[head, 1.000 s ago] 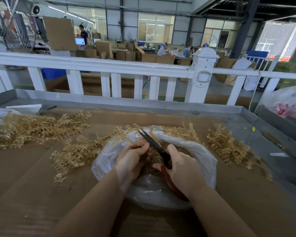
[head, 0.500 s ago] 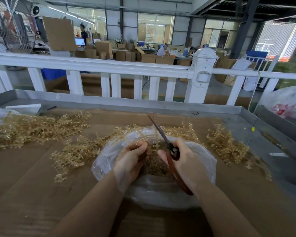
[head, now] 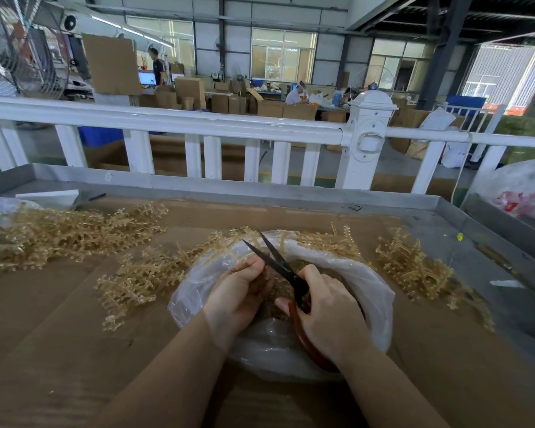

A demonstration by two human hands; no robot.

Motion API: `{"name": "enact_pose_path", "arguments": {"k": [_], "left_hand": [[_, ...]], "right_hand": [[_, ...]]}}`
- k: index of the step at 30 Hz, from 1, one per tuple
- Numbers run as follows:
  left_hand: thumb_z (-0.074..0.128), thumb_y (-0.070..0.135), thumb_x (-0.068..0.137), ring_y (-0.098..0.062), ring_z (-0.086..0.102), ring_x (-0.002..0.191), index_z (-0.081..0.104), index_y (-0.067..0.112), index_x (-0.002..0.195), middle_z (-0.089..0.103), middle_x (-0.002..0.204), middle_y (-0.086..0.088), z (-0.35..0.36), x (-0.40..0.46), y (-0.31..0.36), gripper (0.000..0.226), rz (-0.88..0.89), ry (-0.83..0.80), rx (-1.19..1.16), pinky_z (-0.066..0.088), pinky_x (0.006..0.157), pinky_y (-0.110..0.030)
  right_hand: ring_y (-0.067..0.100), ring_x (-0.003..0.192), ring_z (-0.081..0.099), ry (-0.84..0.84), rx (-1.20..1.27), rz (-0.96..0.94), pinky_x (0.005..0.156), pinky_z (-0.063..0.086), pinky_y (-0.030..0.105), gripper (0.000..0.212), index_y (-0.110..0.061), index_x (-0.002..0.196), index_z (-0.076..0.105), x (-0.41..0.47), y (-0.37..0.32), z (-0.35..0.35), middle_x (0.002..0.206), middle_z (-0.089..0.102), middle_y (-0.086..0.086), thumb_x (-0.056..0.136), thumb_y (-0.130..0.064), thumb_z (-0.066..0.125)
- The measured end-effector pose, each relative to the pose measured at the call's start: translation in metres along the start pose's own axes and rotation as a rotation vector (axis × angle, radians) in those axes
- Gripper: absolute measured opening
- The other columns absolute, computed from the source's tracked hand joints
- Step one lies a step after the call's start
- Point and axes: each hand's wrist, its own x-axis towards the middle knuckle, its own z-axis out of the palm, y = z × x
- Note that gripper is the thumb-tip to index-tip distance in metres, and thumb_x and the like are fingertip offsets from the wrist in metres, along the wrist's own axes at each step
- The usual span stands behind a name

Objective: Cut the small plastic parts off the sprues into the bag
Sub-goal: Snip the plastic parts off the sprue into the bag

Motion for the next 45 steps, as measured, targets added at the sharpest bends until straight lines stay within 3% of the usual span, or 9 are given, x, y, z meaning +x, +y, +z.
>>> {"name": "enact_pose_path", "arguments": {"k": [8, 13, 22, 25, 31, 35, 37, 42, 45], "left_hand": [[0.051, -0.001, 0.091, -0.014, 0.06, 0.057, 0.06, 0.01, 0.081, 0.063, 0.064, -0.004, -0.0011, -0.0009, -0.0005, 0.017, -0.027, -0.05, 0.013, 0.05, 0.067, -0.026], [0.052, -0.001, 0.092, -0.01, 0.063, 0.05, 0.06, 0.01, 0.086, 0.065, 0.059, -0.001, -0.0004, 0.0009, -0.0012, 0.015, -0.012, -0.027, 0.037, 0.052, 0.06, -0.025], [0.055, 0.0, 0.09, -0.01, 0.064, 0.053, 0.062, 0.008, 0.085, 0.066, 0.06, -0.001, -0.002, 0.0015, -0.0025, 0.012, -0.001, -0.05, 0.036, 0.054, 0.055, -0.023], [0.055, -0.003, 0.089, -0.011, 0.066, 0.056, 0.063, 0.007, 0.097, 0.068, 0.065, -0.004, -0.0016, 0.0002, -0.003, 0.015, 0.014, -0.024, 0.007, 0.055, 0.053, -0.023], [0.042, -0.005, 0.09, -0.019, 0.066, 0.077, 0.061, 0.005, 0.109, 0.07, 0.088, -0.009, -0.002, -0.0038, -0.0022, 0.029, 0.044, -0.089, 0.024, 0.05, 0.074, -0.03], [0.054, 0.01, 0.092, -0.025, 0.064, 0.095, 0.06, 0.004, 0.117, 0.067, 0.103, -0.014, 0.0012, -0.0057, -0.002, 0.027, 0.067, -0.073, 0.044, 0.049, 0.09, -0.036], [0.057, 0.011, 0.092, -0.032, 0.061, 0.112, 0.058, -0.002, 0.123, 0.065, 0.117, -0.021, 0.0015, -0.0024, -0.0046, 0.034, 0.069, 0.002, 0.013, 0.045, 0.102, -0.045], [0.061, 0.009, 0.09, -0.033, 0.06, 0.114, 0.057, -0.003, 0.123, 0.062, 0.122, -0.024, 0.0006, 0.0012, -0.0082, 0.036, 0.068, 0.08, -0.01, 0.048, 0.099, -0.045], [0.058, 0.008, 0.092, -0.029, 0.064, 0.104, 0.057, -0.004, 0.123, 0.064, 0.116, -0.023, 0.0003, 0.0016, -0.0096, 0.033, 0.075, 0.075, -0.01, 0.051, 0.094, -0.041]], "right_hand": [[0.012, 0.088, 0.055, -0.004, 0.005, -0.015, 0.077, 0.041, 0.02, 0.045, -0.02, 0.112, 0.051, 0.0025, -0.0041, 0.0018, 0.093, 0.06, -0.005, 0.087, -0.058, 0.052], [0.012, 0.076, 0.057, 0.007, -0.02, -0.021, 0.065, 0.04, 0.019, 0.039, -0.02, 0.102, 0.049, 0.0044, -0.0046, 0.0028, 0.082, 0.06, -0.006, 0.086, -0.056, 0.055], [0.009, 0.069, 0.058, -0.019, -0.048, -0.015, 0.059, 0.04, 0.017, 0.036, -0.024, 0.102, 0.047, 0.0062, -0.0039, 0.0002, 0.077, 0.06, -0.008, 0.088, -0.056, 0.053], [0.007, 0.07, 0.057, -0.024, -0.041, -0.006, 0.058, 0.035, 0.015, 0.036, -0.024, 0.099, 0.046, 0.0036, -0.0043, 0.0015, 0.079, 0.06, -0.009, 0.086, -0.057, 0.054], [0.01, 0.083, 0.056, -0.011, 0.013, 0.047, 0.071, 0.044, 0.02, 0.037, -0.024, 0.1, 0.048, 0.0036, -0.0038, 0.0018, 0.087, 0.059, -0.009, 0.081, -0.052, 0.064], [0.011, 0.095, 0.059, -0.032, 0.052, 0.056, 0.077, 0.037, 0.013, 0.029, -0.023, 0.108, 0.05, 0.0038, -0.0019, 0.0026, 0.096, 0.063, -0.007, 0.085, -0.032, 0.065], [0.01, 0.097, 0.06, -0.018, 0.086, 0.067, 0.078, 0.036, 0.009, 0.036, -0.021, 0.116, 0.049, 0.0029, -0.0016, 0.0029, 0.1, 0.064, -0.006, 0.084, -0.028, 0.066], [0.008, 0.095, 0.06, -0.002, 0.136, 0.069, 0.078, 0.037, 0.008, 0.039, -0.021, 0.111, 0.049, 0.002, 0.0001, 0.0047, 0.098, 0.064, -0.007, 0.081, -0.032, 0.071], [0.007, 0.094, 0.058, 0.011, 0.162, 0.075, 0.079, 0.038, 0.01, 0.04, -0.023, 0.107, 0.05, 0.0043, 0.001, 0.0055, 0.097, 0.063, -0.009, 0.079, -0.041, 0.072]]}}
